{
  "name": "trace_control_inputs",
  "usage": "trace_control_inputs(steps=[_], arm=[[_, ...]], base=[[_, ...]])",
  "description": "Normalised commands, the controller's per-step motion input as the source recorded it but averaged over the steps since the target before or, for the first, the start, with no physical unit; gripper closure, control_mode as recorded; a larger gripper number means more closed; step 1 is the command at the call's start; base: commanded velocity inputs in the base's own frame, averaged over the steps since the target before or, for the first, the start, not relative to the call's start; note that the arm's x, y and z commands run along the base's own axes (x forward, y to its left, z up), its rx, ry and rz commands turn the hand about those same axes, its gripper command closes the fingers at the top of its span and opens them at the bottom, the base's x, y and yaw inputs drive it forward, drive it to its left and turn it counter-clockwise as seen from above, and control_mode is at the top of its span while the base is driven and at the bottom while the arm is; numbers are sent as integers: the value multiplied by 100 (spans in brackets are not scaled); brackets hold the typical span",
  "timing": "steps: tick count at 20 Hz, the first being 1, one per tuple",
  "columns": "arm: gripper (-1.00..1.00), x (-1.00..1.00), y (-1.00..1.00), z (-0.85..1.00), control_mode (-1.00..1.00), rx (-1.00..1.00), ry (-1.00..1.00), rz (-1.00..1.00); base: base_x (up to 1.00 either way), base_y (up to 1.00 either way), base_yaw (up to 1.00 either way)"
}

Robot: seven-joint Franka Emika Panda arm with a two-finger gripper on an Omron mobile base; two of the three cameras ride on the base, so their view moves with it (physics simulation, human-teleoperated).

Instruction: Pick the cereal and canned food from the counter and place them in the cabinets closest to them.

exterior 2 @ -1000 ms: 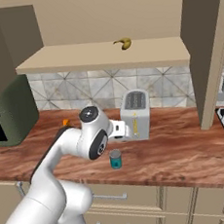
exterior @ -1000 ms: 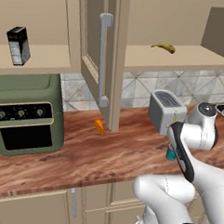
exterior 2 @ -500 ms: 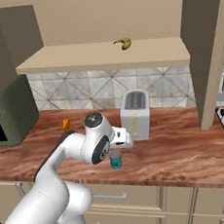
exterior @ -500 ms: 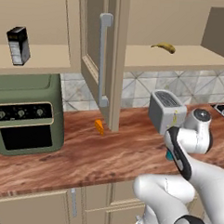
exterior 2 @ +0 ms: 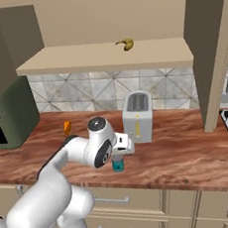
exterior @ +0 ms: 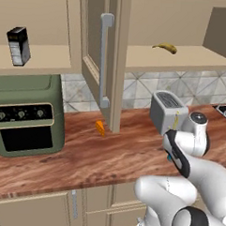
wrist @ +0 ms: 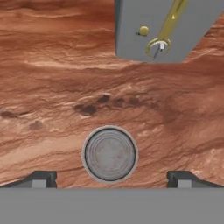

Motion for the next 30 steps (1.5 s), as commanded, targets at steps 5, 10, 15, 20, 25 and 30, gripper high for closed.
trace_control_inputs(steps=[5,10,15,20,25,30], arm=[[-100,1,0,-13,-100,0,5,0],[-100,9,0,-27,-100,0,5,0],[-100,14,0,-27,-100,0,3,0],[-100,24,0,-20,-100,0,2,0],[100,26,0,-14,-100,0,2,0],[100,0,0,0,-100,0,0,0]], base=[[0,0,0],[0,0,0],[0,0,0],[0,0,0],[0,0,0],[0,0,0]])
